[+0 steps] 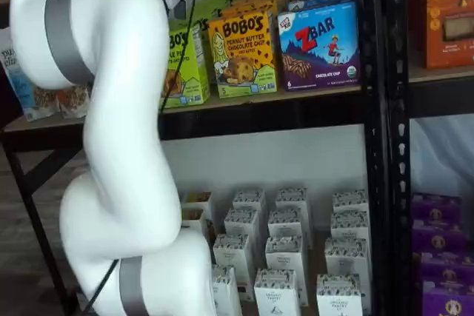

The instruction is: Pick the green box on the top shelf, the fourth from the left

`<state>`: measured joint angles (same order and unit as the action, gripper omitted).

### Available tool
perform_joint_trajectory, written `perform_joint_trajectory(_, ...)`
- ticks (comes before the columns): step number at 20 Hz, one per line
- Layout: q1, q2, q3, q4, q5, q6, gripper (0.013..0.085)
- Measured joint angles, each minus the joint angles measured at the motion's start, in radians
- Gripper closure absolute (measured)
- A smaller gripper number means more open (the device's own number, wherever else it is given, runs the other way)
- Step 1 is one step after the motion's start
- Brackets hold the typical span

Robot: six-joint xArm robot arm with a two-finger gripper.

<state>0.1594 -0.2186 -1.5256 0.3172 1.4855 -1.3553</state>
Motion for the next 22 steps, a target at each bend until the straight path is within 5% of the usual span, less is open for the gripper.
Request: perform_joint_trajectory(22, 0.018, 0.085, -0.064, -0.071, 0.046, 0.001, 0.0130)
